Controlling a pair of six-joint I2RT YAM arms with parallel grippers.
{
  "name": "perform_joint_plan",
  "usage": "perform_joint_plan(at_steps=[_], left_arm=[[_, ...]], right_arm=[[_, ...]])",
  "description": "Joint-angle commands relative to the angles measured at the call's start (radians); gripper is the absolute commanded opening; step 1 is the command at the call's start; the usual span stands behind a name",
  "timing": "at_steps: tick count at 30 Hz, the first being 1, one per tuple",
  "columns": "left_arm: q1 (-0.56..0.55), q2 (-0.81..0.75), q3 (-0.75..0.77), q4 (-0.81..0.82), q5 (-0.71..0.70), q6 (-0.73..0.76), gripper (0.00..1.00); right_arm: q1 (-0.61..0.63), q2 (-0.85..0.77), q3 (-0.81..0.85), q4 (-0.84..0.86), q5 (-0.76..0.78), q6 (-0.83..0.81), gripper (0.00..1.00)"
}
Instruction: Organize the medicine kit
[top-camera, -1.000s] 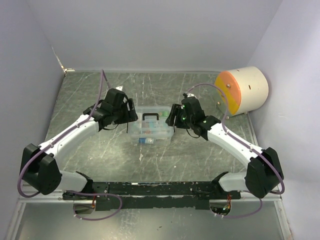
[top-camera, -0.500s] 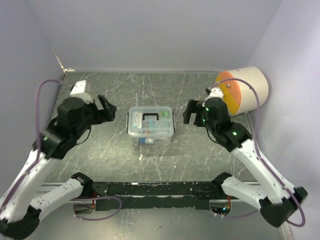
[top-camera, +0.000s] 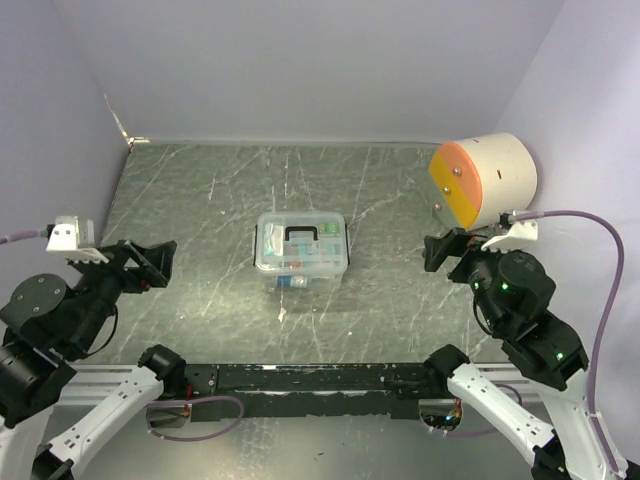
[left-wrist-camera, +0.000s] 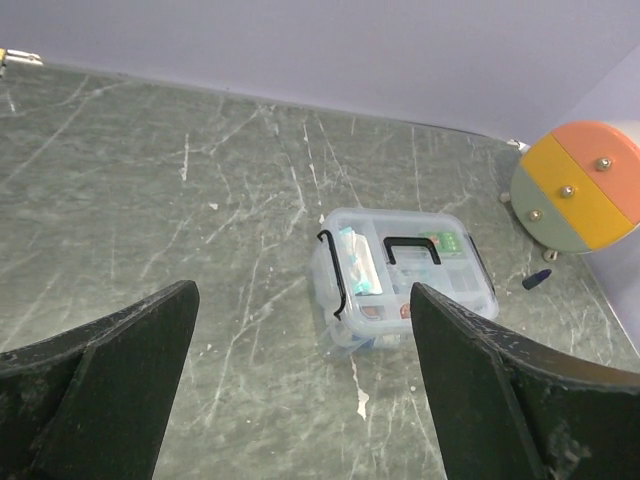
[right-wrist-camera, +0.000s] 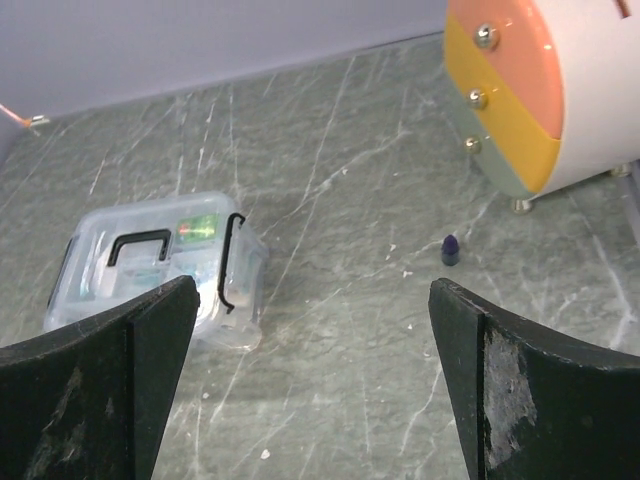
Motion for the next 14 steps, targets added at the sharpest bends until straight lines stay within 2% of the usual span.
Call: perform_joint_plan(at_steps=[1,14], left_arm=[[-0.005,-0.032,0.047,-0.041,-0.037,0.077,0.99],[-0.004,-0.039,0.043,-0.020,-0.059,0.107,1.00]], right_arm=[[-0.001,-0.023,0.041,-0.050,0.081,-0.025,1.00],[0.000,-0.049,0.034,-0.036,0.102,-0.020,1.00]])
